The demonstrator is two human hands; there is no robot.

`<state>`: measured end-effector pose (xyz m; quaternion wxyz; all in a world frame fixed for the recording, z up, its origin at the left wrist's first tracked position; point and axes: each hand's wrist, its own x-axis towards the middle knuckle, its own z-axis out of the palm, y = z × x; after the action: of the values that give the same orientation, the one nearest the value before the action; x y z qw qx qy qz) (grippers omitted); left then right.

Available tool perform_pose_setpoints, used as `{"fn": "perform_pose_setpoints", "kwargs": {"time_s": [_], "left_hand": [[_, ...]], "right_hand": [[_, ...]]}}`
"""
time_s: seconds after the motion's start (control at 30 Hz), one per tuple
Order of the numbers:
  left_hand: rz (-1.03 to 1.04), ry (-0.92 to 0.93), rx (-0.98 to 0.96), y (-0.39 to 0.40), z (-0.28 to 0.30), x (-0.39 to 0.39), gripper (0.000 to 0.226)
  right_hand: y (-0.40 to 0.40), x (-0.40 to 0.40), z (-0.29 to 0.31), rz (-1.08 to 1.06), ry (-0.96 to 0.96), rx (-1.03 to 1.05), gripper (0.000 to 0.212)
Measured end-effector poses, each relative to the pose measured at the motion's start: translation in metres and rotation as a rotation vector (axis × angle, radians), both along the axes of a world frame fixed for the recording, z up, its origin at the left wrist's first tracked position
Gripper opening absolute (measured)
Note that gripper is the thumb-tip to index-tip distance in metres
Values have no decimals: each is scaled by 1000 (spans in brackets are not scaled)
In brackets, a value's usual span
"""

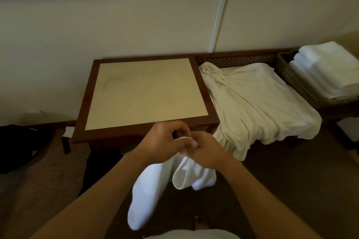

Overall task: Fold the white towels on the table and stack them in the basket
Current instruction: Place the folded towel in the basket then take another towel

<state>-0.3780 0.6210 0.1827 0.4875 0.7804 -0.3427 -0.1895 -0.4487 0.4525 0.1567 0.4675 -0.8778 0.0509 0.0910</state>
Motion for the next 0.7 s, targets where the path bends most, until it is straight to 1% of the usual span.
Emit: {"fn": "perform_pose_setpoints", "kwargs": {"time_s": [0.03,0.07,0.13,0.17,0.27,0.33,0.37,0.4,0.43,0.47,0.57,0.63,0.67,0.7], "left_hand": [[-3,18,8,2,0,2,16],[-6,43,47,6,-6,5,20],[-31,141,184,25,-30,11,20],[-61,192,262,35,-44,12,20],[-101,281,475,58,-81,1,37],[-73,308,542,64,-98,-7,32],[-34,311,555,65,-104,-10,26],[25,323,556,66,-110,-12,20],[97,352,527,67,-114,-13,17],[176,409,486,69,-119,-12,19],[342,725,324,77,-126,-12,30],[329,897,239,84,-128,-11,28],[309,988,175,87,-129,-11,26],[309,1095,94,89,-130,-12,27]], "right_hand": [[-1,1,-2,-88,-26,62,12],[-5,1,-1,-163,-48,101,20],[-14,1,3,-261,-98,162,33],[-18,1,7,-303,-128,189,35],[-24,-2,9,-401,-205,308,36],[-23,-3,6,-451,-245,346,34],[-23,-3,4,-469,-262,363,28],[-22,-4,3,-481,-276,379,23],[-22,-4,3,-488,-287,385,21],[-21,-4,2,-497,-295,389,23],[-22,-2,1,-529,-320,377,22],[-24,-1,1,-553,-330,381,20],[-26,0,1,-581,-329,380,23],[-29,0,0,-614,-325,376,28]]}}
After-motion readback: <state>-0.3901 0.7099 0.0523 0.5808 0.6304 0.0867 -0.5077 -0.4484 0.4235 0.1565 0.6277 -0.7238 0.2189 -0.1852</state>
